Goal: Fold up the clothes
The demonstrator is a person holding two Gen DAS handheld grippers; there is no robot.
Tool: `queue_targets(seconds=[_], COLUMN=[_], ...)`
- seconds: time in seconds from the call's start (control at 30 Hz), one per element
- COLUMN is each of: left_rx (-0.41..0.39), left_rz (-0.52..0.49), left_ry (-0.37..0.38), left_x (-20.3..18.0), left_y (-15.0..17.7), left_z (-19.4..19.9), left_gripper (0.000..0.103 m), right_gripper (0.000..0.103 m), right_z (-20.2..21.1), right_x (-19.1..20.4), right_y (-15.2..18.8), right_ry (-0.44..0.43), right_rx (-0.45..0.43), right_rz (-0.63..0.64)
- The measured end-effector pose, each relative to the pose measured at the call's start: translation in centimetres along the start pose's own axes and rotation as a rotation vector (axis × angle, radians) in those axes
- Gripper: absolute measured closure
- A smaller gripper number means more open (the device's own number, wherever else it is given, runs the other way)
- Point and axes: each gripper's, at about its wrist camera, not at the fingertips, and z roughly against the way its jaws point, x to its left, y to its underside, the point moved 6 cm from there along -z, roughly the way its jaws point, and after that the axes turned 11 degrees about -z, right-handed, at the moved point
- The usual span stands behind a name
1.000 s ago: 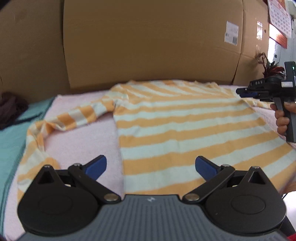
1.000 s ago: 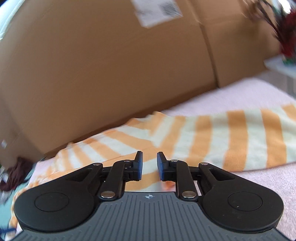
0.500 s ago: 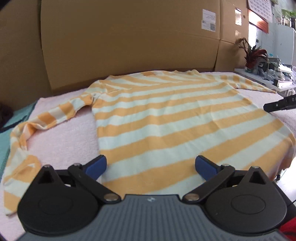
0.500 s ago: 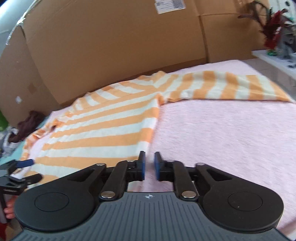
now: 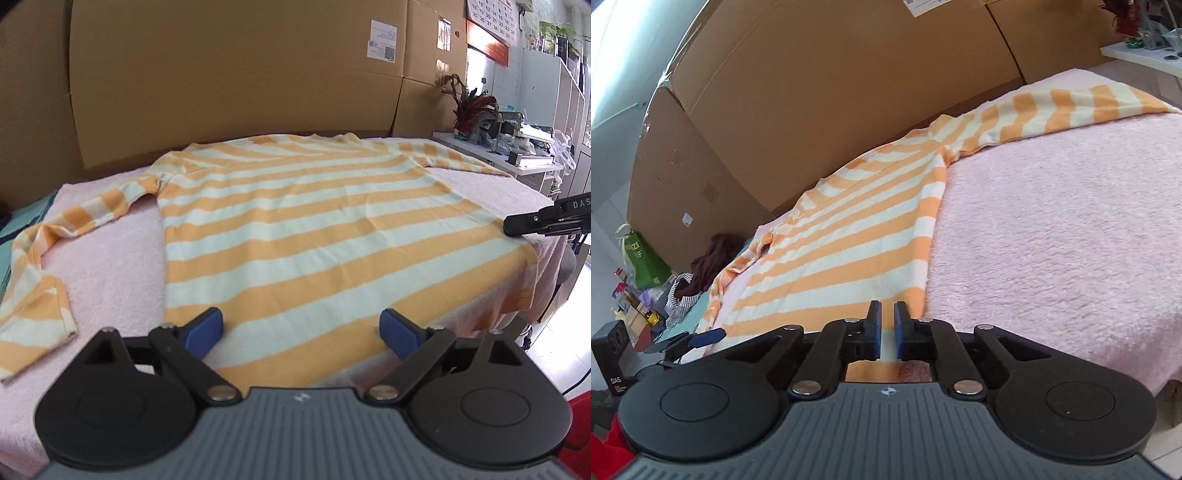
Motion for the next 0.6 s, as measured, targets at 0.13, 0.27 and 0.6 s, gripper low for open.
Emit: queue_targets(seconds=[0.13, 0.27, 0.6], left_rx=[-0.072, -0.03, -0.064], left_rz=[0.056, 0.082, 0.08], left_ry=[-0.049, -0.116, -0.144], left_x=[0.3, 1.0, 3.5], left_y=[-2.0, -2.6, -0.3], left_z=[-1.5, -4.0, -0.4], left_gripper=[0.019, 0.015, 0.038], right_gripper=[0.079, 0.08, 0.076], right_z=[-0.4, -4.5, -5.0], right_x=[1.2, 3.4, 2.8], right_y=[-0.2, -0.2, -1.6], right_ry=[-0.031, -0.022, 0.089], right_rx=[-0.023, -0.017, -0.004], right_rz=[0.004, 0.015, 0.025])
